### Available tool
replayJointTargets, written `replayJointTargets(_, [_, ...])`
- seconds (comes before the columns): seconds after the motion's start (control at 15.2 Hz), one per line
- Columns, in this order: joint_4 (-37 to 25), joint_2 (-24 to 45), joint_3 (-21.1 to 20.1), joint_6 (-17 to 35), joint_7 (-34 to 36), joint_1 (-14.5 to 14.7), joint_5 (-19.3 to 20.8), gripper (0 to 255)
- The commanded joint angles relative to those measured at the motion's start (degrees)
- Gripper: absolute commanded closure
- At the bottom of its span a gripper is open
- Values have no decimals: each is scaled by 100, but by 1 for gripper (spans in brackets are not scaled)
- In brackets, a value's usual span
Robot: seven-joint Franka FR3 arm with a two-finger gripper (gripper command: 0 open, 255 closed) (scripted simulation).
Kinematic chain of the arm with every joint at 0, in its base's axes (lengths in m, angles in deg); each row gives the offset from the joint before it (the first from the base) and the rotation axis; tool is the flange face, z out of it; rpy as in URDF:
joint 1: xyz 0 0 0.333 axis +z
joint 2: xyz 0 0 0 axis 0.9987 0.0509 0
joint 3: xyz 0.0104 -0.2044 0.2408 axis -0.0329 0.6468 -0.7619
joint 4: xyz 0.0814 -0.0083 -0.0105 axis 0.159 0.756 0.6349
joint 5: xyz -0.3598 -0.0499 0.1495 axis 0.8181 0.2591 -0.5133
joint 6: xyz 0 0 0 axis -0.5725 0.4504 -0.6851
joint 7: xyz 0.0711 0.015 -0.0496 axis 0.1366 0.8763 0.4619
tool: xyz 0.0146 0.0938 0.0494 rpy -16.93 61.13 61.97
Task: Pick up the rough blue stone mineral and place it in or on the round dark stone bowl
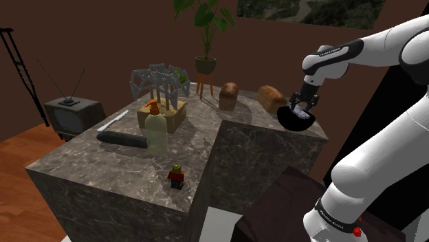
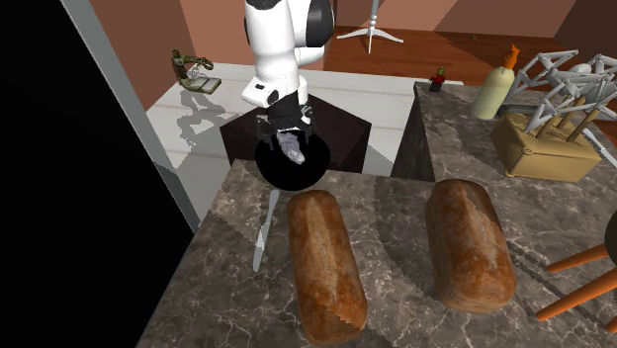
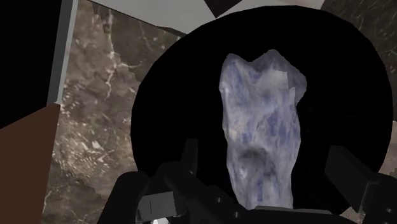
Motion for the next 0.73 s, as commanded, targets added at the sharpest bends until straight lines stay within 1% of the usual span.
replayJointTargets(0.0, [-227, -101, -29, -320, 30, -11, 40, 0])
replayJointTargets(0.13, [-497, -191, -63, -670, 58, -18, 70, 0])
replayJointTargets(0.66, [-496, -191, -63, -669, 58, -18, 70, 0])
